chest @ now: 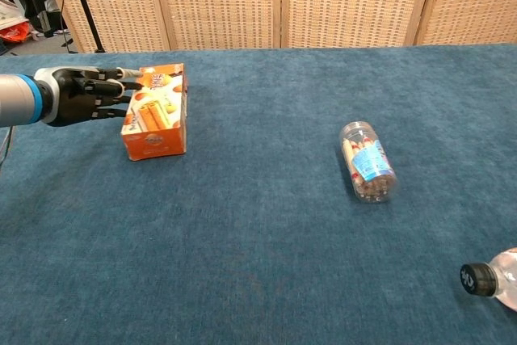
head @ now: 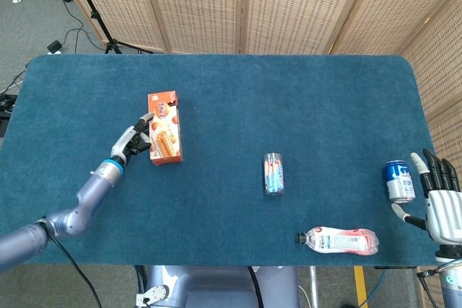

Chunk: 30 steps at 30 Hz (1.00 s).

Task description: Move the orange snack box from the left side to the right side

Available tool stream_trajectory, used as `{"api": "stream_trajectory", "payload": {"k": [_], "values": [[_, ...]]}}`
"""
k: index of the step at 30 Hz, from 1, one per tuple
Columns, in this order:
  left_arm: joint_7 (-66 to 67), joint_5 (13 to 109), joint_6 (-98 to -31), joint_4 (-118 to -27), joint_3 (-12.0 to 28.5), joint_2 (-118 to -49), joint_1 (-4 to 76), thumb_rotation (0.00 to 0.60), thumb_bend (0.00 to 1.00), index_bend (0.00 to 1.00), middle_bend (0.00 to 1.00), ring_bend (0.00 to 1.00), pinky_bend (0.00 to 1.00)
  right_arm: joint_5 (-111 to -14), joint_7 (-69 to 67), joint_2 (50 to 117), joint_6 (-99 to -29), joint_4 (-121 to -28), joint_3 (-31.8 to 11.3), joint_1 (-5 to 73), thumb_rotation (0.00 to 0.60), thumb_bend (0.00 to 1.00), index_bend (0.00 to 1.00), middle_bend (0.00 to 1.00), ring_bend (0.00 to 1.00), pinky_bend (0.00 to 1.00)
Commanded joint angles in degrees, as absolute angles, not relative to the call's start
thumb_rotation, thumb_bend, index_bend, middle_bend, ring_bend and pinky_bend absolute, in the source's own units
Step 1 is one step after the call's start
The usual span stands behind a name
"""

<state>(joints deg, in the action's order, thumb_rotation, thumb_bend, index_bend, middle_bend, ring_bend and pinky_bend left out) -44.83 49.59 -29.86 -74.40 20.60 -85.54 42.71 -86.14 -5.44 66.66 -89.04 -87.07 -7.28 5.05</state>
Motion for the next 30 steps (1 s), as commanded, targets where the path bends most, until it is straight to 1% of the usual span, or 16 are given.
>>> {"api": "stream_trajectory", "payload": {"k": [1, 10, 20, 30], "values": [[-41.5, 47.2, -32.1, -75.7, 21.0, -88.3, 44.4, 0.6, 1.0, 0.0, 0.0, 0.0, 0.0, -86.0, -5.6, 66.6, -88.9, -87.0, -7.3, 5.1, 0.6, 0.0, 0.0, 0.0, 0.0, 0.0], [-35.4, 43.7, -35.8, -73.8, 23.2, -94.5, 48.2, 0.6, 1.0, 0.0, 0.0, 0.0, 0.0, -85.4, -6.1, 66.5, -88.5, -86.8, -7.5, 5.1, 0.6, 0.0, 0.0, 0.0, 0.0, 0.0], [-28.6, 37.6, -33.3, -71.2, 24.9, -97.6, 54.1, 0.6, 1.0, 0.0, 0.0, 0.0, 0.0, -84.3, -6.9, 66.3, -87.8, -86.3, -7.7, 5.2, 0.6, 0.0, 0.0, 0.0, 0.0, 0.0], [-23.6, 32.8, -32.7, -69.3, 26.0, -99.7, 58.8, 0.6, 1.0, 0.0, 0.0, 0.0, 0.0, -83.9, -7.1, 66.3, -87.5, -86.1, -7.8, 5.1, 0.6, 0.0, 0.0, 0.0, 0.0, 0.0]]}}
